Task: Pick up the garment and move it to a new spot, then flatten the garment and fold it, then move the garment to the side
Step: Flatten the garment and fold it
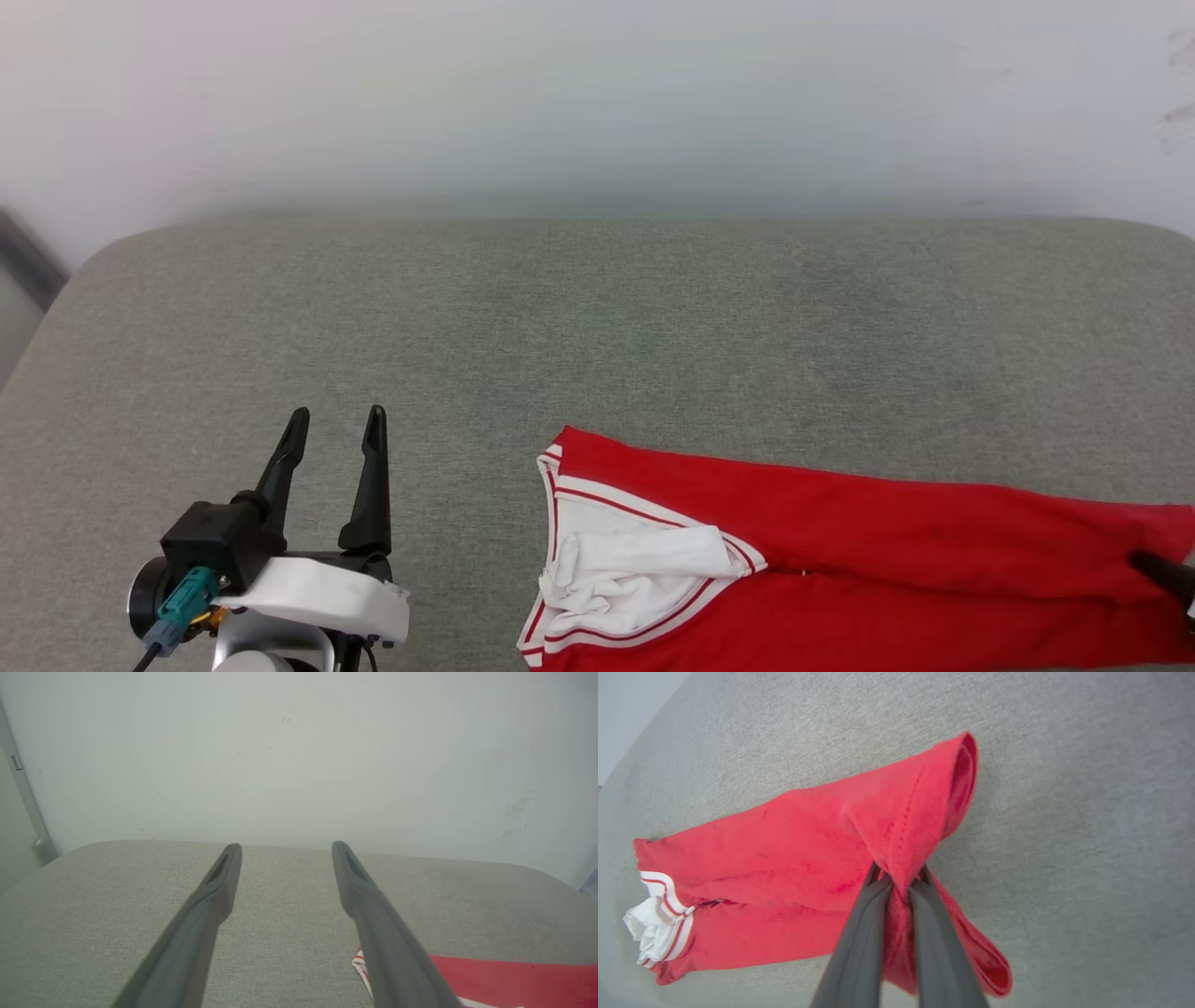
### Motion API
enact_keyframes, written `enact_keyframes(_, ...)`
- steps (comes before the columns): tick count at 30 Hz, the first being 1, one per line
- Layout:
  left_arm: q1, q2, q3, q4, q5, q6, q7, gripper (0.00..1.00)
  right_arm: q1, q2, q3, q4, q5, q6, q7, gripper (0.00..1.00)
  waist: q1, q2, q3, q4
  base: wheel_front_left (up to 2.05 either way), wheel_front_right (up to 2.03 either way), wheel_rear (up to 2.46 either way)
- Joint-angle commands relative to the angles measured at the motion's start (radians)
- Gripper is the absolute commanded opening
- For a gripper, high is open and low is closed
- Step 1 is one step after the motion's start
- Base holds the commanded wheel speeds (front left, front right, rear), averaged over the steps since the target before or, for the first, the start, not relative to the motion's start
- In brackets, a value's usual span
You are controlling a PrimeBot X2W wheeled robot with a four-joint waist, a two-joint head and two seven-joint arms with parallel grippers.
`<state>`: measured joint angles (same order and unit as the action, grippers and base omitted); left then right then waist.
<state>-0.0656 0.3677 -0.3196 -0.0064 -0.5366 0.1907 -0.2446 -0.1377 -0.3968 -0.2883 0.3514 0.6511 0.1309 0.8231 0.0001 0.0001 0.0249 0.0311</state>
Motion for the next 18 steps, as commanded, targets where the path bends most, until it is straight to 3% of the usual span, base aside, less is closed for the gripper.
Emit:
enact_keyframes(1, 0.012, 0.000, 0.001, -0.003, -0.001, 0.006, 0.001, 1.00, -0.026, 0.040, -0.026, 0.003, 0.039, 0.000, 0.025, 0.00, -0.0001, -0.0001, 0.002, -0.008, 0.00, 0.00, 0.00)
enact_keyframes(10, 0.010, 0.002, -0.009, -0.008, -0.003, 0.008, 0.010, 1.00, -0.086, 0.302, -0.168, -0.010, 0.316, 0.000, 0.298, 0.00, -0.0001, -0.0001, 0.000, -0.007, 0.00, 0.00, 0.00)
enact_keyframes(14, -0.006, 0.001, -0.020, -0.011, -0.002, 0.002, 0.017, 1.00, -0.107, 0.345, -0.171, 0.006, 0.445, 0.000, 0.366, 0.00, -0.0001, -0.0001, 0.007, 0.018, 0.00, 0.00, 0.00)
enact_keyframes(18, -0.028, -0.005, -0.033, -0.007, -0.002, -0.009, 0.021, 1.00, -0.112, 0.349, -0.060, 0.060, 0.580, 0.000, 0.340, 0.00, -0.0001, -0.0001, 0.021, 0.058, 0.00, 0.00, 0.00)
